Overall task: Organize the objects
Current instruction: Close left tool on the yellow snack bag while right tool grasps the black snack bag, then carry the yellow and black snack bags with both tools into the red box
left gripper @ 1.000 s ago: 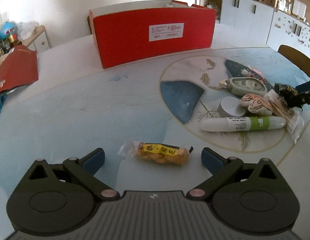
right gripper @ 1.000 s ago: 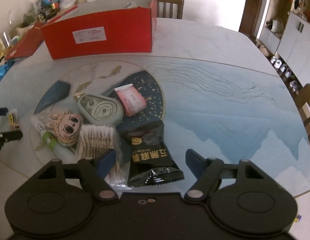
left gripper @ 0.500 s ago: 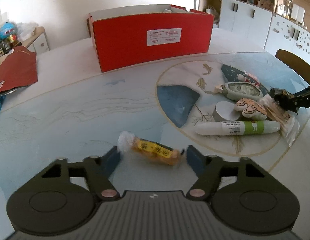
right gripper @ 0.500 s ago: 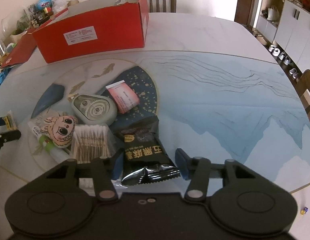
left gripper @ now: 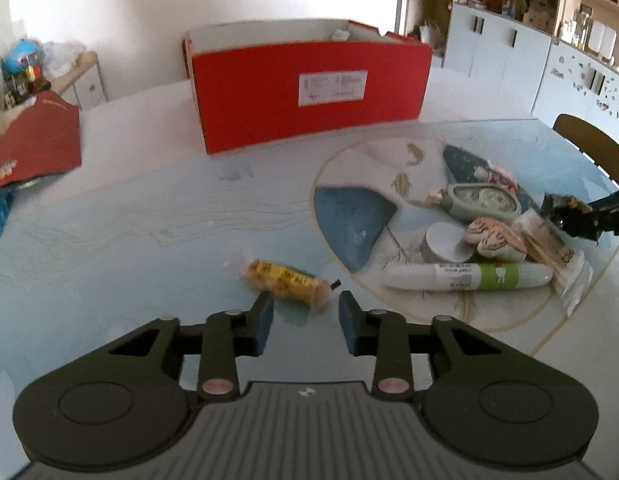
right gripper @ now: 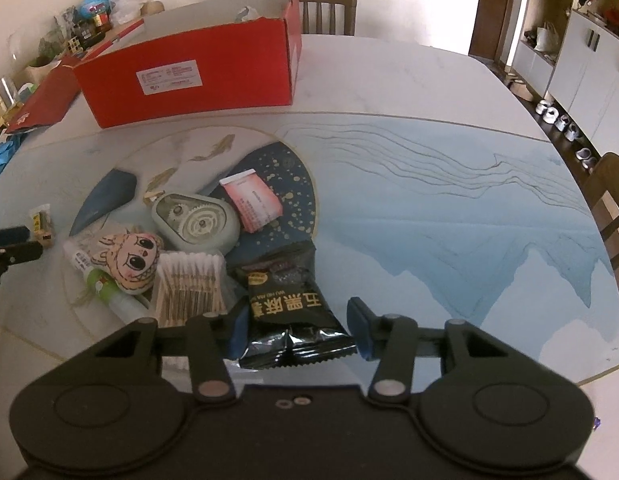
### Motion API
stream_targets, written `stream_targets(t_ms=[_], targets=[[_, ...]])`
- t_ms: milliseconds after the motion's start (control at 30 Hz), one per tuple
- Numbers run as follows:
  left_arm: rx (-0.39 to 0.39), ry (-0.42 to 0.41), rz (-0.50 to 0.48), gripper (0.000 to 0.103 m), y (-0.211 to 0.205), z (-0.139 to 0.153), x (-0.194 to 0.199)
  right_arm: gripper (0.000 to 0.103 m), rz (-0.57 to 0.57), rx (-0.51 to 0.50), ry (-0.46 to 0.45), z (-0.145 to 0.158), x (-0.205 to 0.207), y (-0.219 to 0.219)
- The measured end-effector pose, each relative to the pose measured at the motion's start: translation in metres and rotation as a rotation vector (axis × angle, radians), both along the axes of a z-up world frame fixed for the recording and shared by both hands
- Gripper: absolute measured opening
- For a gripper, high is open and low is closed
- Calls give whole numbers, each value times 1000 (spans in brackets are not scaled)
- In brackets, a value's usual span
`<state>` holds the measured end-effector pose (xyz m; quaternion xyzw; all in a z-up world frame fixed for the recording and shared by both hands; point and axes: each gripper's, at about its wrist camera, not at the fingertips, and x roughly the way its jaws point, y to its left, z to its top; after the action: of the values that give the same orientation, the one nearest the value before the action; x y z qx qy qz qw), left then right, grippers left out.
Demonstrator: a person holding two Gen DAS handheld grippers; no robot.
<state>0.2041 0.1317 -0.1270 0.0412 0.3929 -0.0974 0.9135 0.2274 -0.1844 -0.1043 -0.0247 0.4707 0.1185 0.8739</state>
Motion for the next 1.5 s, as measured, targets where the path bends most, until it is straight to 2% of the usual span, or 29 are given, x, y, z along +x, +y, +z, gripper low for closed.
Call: stream_targets(t_ms=[33,67,100,167,233,433,633,767,867,967,1100,1267,1500], targets=[[-1,-10,-6,58,0,3,-2,49,-2,0,1,0,0,1],[0,-21,-11,80,0,5,-3,49,-2,2,3,-1,0,1],[5,-42,-16,89,1,7,-5,49,-3,4,4,-1,0,0],[30,-69,-26,89,2,10,-2,49,-2,4,4,-1,-1,1],[51,-57,-27,89,5,10,6,49,1,2,5,-2,-2,1],[58,-20,-72,89,11,1,28,50,3,-6,13,-2,-3,-1],[53,29,-154,89,7,-8,37,50,0,-10,20,-4,-3,-3],[63,29,-171,89,4,-11,37,50,0,-8,23,-4,-3,-3],[72,34,-180,79,2,-13,37,50,0,-8,25,-5,-2,-3],[46,40,-172,70,3,-12,38,50,0,-8,25,-5,-2,-2],[36,38,-165,65,3,-11,37,49,0,-8,25,-5,-2,-2],[31,35,-153,63,1,-11,34,49,-2,-5,18,-2,-1,2],[-49,14,-128,63,-1,6,27,49,0,35,-20,19,1,5]])
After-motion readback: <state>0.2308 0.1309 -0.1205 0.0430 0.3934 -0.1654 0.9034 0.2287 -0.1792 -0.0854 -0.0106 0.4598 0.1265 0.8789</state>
